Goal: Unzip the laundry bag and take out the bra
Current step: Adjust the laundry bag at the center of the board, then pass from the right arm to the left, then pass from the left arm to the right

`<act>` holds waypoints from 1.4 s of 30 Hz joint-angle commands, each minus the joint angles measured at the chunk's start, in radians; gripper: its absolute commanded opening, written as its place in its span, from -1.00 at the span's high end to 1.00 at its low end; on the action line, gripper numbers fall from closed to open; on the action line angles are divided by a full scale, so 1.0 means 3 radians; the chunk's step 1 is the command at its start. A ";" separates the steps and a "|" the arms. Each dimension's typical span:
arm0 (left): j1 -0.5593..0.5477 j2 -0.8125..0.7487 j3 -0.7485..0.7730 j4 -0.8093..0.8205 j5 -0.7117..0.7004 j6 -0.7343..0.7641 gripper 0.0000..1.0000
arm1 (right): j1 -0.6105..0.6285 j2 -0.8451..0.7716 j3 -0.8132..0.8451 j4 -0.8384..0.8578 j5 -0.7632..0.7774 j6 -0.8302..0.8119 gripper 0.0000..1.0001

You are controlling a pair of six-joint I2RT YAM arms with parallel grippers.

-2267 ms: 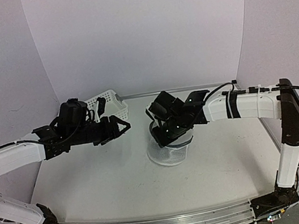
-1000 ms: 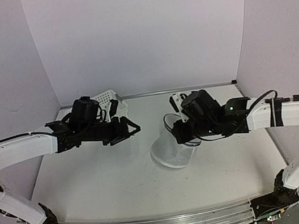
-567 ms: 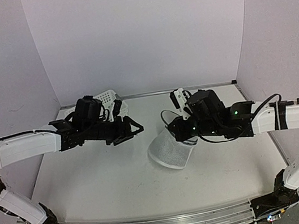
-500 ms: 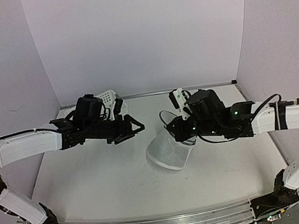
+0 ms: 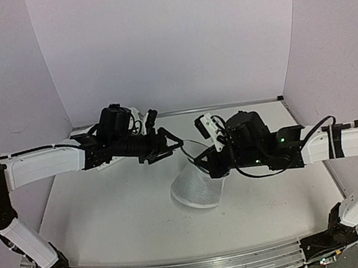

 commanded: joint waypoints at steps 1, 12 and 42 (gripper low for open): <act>0.0014 0.0080 0.0161 0.0143 0.0166 -0.0105 -0.26 | 0.0043 -0.0138 0.0032 0.0253 -0.0110 -0.0129 1.00; 0.0013 0.0256 0.0198 0.0358 0.0334 -0.0289 -0.09 | 0.0142 -0.0099 0.0030 0.0271 -0.0254 -0.0300 1.00; 0.0012 -0.0482 -0.0064 0.0064 -0.0393 -0.0438 1.00 | 0.0351 -0.0259 0.0269 -0.0074 0.0234 -0.0196 -0.23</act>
